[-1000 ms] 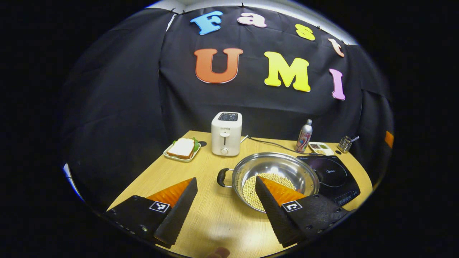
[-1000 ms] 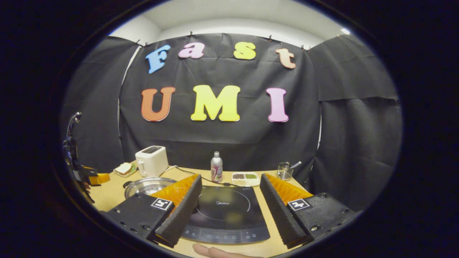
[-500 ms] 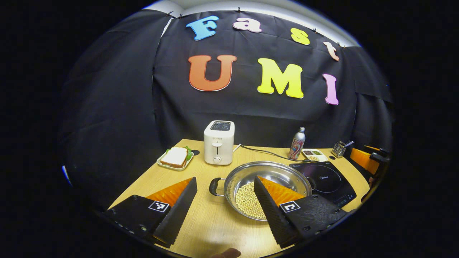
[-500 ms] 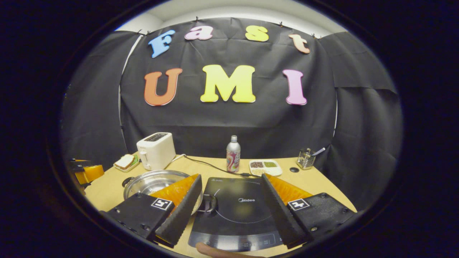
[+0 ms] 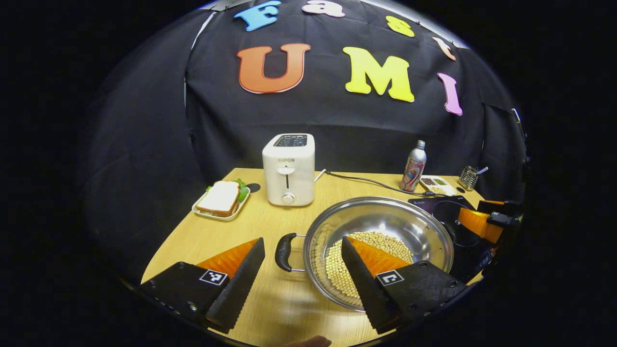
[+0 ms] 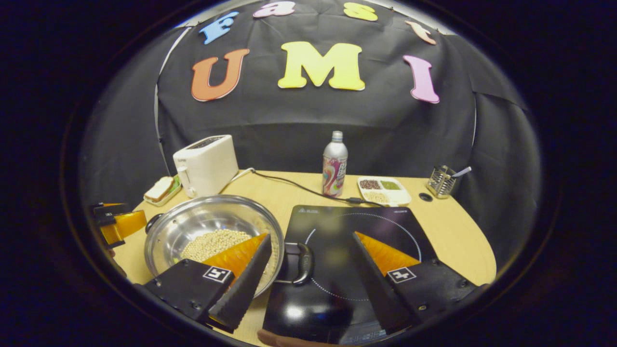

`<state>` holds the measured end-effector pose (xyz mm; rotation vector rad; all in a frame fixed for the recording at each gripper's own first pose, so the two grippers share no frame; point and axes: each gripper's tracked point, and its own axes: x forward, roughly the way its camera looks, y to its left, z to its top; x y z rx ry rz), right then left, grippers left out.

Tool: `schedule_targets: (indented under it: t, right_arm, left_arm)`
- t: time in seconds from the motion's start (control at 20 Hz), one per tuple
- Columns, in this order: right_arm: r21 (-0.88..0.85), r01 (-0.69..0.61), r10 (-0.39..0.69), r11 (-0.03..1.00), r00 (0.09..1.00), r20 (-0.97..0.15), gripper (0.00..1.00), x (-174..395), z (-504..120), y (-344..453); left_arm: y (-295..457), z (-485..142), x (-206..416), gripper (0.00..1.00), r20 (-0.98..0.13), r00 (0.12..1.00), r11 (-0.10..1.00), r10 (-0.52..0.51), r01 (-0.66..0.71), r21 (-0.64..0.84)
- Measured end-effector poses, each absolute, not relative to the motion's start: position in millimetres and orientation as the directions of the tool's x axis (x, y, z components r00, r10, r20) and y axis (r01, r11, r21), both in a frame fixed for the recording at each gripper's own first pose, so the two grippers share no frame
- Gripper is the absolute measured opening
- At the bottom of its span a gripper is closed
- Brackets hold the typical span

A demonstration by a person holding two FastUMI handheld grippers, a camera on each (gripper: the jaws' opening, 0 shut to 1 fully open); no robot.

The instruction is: First push the handle of the pot to place it horizontally, then grasp the pot with both hands and set it on the induction cooktop.

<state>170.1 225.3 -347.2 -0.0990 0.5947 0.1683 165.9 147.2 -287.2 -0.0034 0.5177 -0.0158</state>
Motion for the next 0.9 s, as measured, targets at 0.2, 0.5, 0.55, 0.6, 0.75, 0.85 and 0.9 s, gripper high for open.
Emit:
schedule_targets:
  t: [0.2,0.5,0.55,0.6,0.75,0.85,0.9]
  right_arm:
    - [-0.029,-0.180,0.124,0.983,0.775,-0.619,1.00,179.0,-376.0,232.0]
    - [-0.009,-0.194,0.136,0.981,0.721,-0.680,0.94,180.0,-401.6,243.9]
    - [-0.005,-0.200,0.142,0.980,0.713,-0.686,0.94,179.4,-404.1,245.4]
    - [-0.010,-0.197,0.137,0.980,0.717,-0.683,0.93,180.1,-402.9,245.5]
    - [0.011,-0.198,0.152,0.980,0.717,-0.681,0.79,181.8,-402.7,247.1]
    - [-0.003,-0.187,0.134,0.982,0.716,-0.685,0.72,184.6,-402.7,244.3]
    - [-0.003,-0.190,0.136,0.982,0.714,-0.686,0.65,181.6,-403.6,243.9]
  left_arm:
    - [151.8,-313.6,188.0,0.96,-0.542,0.841,0.999,-0.010,0.032,0.032]
    - [154.0,-341.5,205.4,0.94,-0.595,0.803,0.999,-0.039,0.040,-0.012]
    - [153.7,-341.6,207.4,0.90,-0.586,0.809,0.999,-0.040,0.043,-0.009]
    - [156.9,-343.7,207.5,0.87,-0.588,0.808,0.999,-0.035,0.041,-0.003]
    - [161.7,-344.6,207.3,0.67,-0.583,0.813,0.999,-0.008,0.028,0.025]
    - [162.7,-344.2,205.2,0.67,-0.584,0.811,0.999,-0.013,0.039,0.031]
    - [163.6,-345.9,206.0,0.67,-0.587,0.810,0.999,-0.014,0.040,0.032]
